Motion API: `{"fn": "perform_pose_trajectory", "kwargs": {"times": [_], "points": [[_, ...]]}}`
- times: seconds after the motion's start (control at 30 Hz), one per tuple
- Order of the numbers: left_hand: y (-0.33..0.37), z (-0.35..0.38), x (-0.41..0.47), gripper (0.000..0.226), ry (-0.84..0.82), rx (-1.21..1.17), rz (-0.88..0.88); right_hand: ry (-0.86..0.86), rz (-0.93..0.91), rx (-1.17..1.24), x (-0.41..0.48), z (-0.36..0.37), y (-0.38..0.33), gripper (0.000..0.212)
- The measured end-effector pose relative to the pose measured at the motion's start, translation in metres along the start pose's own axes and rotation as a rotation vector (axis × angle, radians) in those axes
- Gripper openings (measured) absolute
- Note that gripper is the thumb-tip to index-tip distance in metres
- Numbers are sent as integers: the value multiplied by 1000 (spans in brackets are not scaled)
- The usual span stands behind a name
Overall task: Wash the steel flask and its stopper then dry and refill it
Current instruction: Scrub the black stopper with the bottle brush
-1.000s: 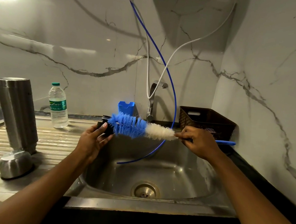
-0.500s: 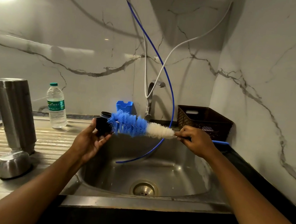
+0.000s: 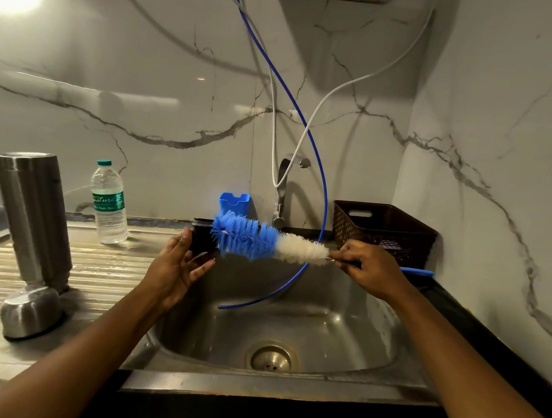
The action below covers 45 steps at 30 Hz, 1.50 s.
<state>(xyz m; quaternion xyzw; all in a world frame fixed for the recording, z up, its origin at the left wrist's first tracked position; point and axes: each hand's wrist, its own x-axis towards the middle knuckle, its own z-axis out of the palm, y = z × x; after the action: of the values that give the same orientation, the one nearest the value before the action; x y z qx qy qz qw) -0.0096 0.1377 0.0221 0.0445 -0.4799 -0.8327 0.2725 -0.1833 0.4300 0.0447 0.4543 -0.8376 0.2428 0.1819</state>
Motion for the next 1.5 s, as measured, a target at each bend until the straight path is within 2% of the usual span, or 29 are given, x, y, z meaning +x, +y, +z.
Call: {"fn": "perform_pose_trajectory", "kwargs": {"times": [0.07,0.27,0.3,0.4,0.43,0.53,0.6,0.77,1.0,1.23,1.33,1.5], "points": [[1,-1,0,30,45,16,39,-14,-4,-11,0,2,-1,28],[1,-3,0,32,-8,108,55,-23,17,-11,-2,1,1,28],[2,-3,0,38,-22,97,57,-24,13,0,-2,1,0,28],[4,-6,0,77,-70,80,58,-10,7,23,-1,1,-1,28],[3,-6,0,76,-78,80,55,-6,12,25,-1,1,-1,28],[0,-2,0,35,-23,85,42,-4,20,16,-3,-1,-1,28],[-1,-2,1,24,28,101,46,-16,12,10,-3,0,-1,28],[1,-1,-1,31,11,158,61,-41,3,17,-2,3,-1,28],[3,1,-5,41,-54,94,12,-25,2,34,-2,0,-4,28],[-1,1,-4,36,-4,149,-6,-55,17,-11,-3,3,0,29],[3,0,-5,32,-37,125,-40,-51,21,2,-3,2,1,29],[5,2,-9,37,-92,28,-79,-23,17,27,-4,-1,0,28]]}}
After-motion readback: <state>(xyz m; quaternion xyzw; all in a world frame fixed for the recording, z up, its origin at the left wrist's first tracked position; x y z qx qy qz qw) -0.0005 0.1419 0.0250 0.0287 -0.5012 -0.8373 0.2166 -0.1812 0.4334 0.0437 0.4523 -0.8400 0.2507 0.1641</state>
